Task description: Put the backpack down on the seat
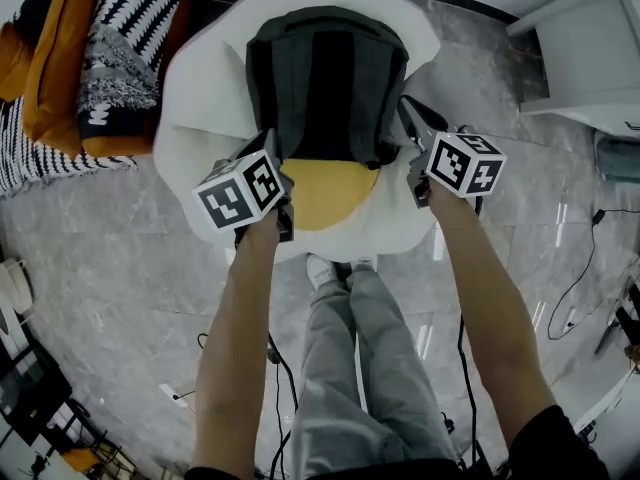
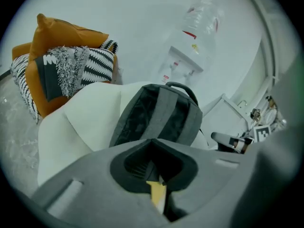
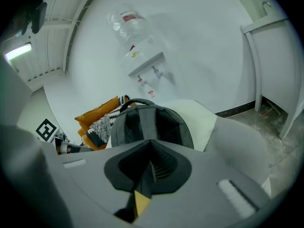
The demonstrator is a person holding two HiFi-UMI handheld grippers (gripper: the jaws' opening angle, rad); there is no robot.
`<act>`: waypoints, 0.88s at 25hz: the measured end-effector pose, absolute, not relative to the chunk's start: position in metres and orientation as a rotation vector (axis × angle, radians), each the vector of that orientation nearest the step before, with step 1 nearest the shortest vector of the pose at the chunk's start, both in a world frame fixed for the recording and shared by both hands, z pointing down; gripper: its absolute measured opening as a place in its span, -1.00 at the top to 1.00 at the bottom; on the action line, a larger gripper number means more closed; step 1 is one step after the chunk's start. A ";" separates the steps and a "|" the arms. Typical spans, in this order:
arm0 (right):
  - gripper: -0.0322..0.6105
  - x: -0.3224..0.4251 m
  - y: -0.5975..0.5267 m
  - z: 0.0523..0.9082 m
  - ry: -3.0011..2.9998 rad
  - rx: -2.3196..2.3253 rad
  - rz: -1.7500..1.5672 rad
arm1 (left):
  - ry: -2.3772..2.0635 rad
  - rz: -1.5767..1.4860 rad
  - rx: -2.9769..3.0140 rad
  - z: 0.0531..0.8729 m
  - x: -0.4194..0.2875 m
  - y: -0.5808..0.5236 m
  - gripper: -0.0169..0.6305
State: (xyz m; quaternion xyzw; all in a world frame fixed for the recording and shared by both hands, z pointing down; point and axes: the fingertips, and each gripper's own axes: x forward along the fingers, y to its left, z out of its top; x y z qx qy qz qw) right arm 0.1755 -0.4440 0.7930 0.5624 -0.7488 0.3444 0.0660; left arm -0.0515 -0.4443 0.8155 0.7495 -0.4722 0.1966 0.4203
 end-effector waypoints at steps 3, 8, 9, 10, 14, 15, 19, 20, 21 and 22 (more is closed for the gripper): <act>0.88 0.163 -0.425 0.779 -2.270 1.680 1.050 | -1.177 0.485 1.894 0.802 -0.046 -0.428 0.95; 0.88 0.155 -0.412 0.725 -2.317 1.768 1.106 | -1.168 0.477 1.928 0.766 -0.033 -0.406 0.95; 0.88 0.152 -0.412 0.712 -2.336 1.769 1.089 | -1.167 0.457 1.940 0.756 -0.030 -0.405 0.95; 0.88 0.149 -0.413 0.699 -2.354 1.768 1.074 | -1.167 0.432 1.952 0.745 -0.027 -0.404 0.95; 0.88 0.132 -0.405 0.659 -2.391 1.753 1.047 | -1.183 0.378 1.991 0.701 -0.025 -0.395 0.95; 0.88 0.130 -0.401 0.650 -2.392 1.743 1.037 | -1.185 0.370 1.999 0.691 -0.024 -0.391 0.95; 0.88 0.118 -0.389 0.613 -2.409 1.710 0.976 | -1.202 0.338 2.019 0.650 -0.029 -0.375 0.95; 0.88 0.115 -0.387 0.604 -2.417 1.707 0.964 | -1.208 0.333 2.029 0.640 -0.030 -0.373 0.95; 0.88 0.113 -0.386 0.595 -2.426 1.704 0.952 | -1.214 0.330 2.039 0.630 -0.031 -0.369 0.95; 0.88 0.110 -0.383 0.587 -2.434 1.699 0.940 | -1.220 0.326 2.048 0.620 -0.032 -0.366 0.95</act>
